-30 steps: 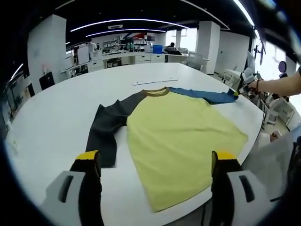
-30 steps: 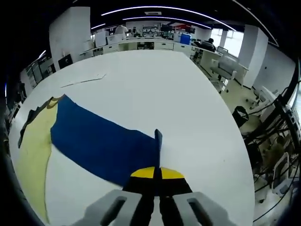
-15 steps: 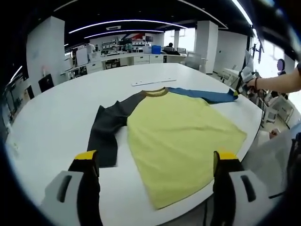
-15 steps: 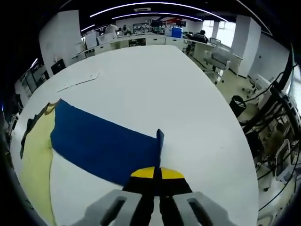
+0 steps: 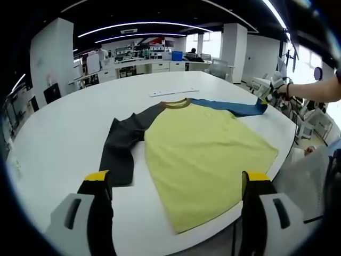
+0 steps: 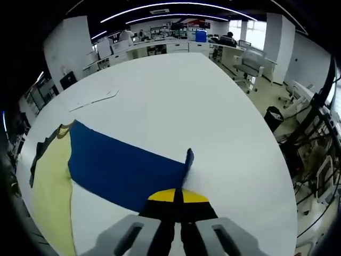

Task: Fold the garment on the visible template until the final outline fits inside the template.

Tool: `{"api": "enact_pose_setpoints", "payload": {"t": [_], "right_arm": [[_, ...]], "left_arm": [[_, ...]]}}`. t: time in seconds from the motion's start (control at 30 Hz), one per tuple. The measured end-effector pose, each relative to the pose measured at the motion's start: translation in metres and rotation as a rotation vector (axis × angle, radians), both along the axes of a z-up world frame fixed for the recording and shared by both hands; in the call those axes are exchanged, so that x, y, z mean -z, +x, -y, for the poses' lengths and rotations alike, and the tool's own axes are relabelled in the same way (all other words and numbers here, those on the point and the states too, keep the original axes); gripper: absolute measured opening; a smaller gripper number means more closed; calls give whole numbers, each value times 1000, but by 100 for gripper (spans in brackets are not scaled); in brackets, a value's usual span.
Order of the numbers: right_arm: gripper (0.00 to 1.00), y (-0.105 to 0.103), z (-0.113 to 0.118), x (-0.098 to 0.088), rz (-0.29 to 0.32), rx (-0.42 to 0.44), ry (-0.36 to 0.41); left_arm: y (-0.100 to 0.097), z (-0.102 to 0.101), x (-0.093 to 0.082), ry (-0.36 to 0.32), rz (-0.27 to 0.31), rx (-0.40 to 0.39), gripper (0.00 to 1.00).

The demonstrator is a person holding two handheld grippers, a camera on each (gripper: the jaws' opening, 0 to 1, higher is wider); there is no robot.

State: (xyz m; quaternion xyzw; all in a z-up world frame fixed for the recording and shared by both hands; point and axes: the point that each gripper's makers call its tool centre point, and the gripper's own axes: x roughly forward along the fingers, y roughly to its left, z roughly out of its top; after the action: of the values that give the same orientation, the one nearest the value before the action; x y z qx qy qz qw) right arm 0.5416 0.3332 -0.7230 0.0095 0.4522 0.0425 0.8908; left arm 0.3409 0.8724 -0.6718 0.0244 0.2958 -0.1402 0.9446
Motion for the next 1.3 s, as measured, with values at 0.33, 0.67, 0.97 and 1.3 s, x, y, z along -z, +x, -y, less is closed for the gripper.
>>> {"api": "enact_pose_setpoints", "payload": {"t": [0.33, 0.67, 0.97, 1.3], "right_arm": [[0, 16, -29, -8, 7, -83, -19], [0, 29, -65, -9, 3, -151, -36], [0, 35, -102, -10, 2, -214, -27], [0, 41, -132, -11, -5, -284, -43]], "left_arm": [[-2, 3, 1, -11, -4, 14, 99], [1, 8, 2, -24, -1, 20, 99], [0, 9, 3, -15, -11, 32, 96], [-4, 17, 8, -20, -27, 56, 96]]}}
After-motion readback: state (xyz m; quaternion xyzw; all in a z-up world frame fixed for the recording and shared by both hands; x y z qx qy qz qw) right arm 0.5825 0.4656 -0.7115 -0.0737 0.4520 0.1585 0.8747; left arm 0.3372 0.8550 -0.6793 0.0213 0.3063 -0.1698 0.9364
